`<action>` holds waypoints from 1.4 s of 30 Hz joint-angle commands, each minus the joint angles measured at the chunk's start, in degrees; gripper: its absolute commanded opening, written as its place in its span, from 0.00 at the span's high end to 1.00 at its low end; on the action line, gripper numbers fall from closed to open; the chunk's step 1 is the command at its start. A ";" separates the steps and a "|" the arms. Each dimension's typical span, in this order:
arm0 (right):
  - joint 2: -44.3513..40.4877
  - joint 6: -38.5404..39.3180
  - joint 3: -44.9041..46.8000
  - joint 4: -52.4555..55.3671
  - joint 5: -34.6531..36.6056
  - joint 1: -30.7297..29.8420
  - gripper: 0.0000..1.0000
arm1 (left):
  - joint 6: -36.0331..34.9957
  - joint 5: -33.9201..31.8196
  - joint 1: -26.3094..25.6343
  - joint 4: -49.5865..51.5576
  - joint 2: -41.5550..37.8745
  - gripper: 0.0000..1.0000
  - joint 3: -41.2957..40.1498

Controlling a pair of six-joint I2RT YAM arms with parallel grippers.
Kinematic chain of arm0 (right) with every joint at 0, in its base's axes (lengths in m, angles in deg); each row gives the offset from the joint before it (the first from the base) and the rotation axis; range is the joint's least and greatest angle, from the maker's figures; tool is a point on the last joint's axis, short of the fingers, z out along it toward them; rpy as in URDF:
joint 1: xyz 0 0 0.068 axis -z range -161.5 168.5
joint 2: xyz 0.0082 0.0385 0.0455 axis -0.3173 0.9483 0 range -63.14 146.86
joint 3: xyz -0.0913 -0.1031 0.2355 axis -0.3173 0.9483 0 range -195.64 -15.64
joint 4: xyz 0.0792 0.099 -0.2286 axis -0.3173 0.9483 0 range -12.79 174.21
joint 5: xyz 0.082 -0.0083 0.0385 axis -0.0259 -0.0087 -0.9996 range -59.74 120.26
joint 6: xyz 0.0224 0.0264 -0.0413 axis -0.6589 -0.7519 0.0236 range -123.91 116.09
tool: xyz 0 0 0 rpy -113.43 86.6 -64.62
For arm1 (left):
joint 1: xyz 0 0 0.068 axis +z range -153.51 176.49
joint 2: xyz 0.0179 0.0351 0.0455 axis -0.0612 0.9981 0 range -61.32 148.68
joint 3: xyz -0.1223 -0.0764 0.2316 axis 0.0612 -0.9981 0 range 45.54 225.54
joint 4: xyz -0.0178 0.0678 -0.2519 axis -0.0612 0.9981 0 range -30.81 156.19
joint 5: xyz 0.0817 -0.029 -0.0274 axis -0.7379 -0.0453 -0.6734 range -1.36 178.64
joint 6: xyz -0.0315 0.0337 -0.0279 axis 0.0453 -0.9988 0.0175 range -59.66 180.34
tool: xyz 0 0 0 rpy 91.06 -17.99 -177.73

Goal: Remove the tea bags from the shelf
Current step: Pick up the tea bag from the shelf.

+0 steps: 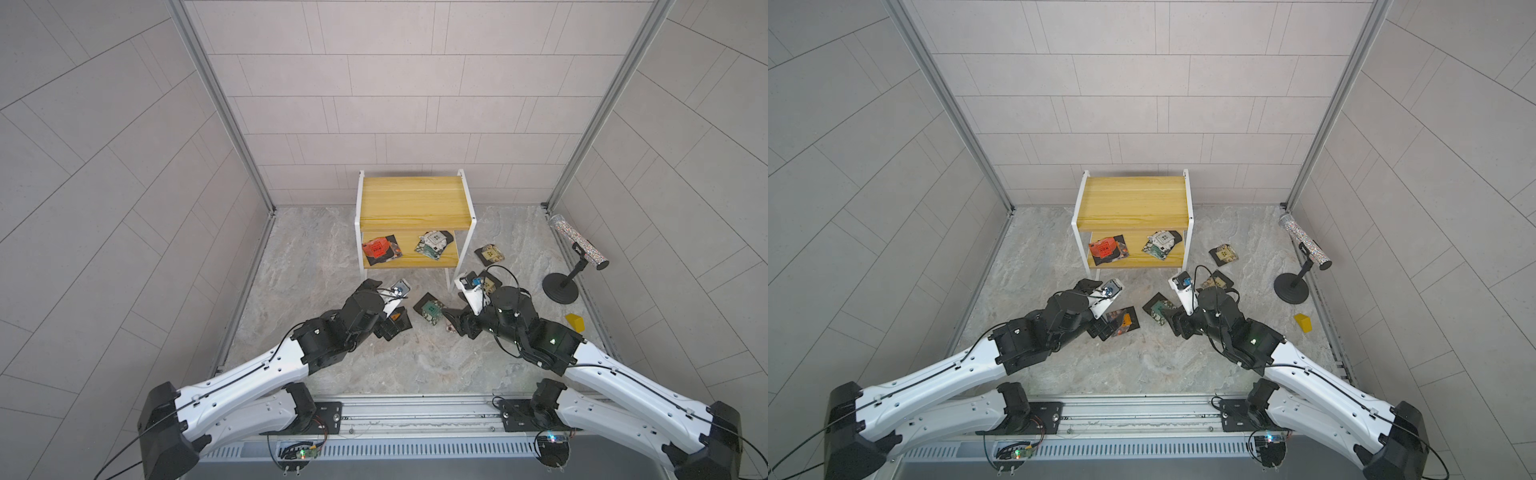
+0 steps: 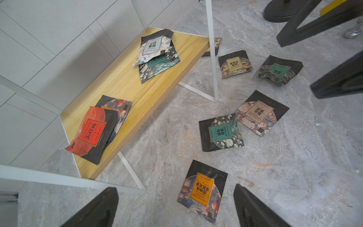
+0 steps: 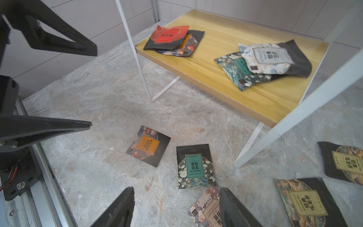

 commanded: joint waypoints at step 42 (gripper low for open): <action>-14.00 -2.46 8.39 0.76 15.06 -2.53 0.29 | -18.82 25.27 11.12 -32.16 36.19 0.03 16.06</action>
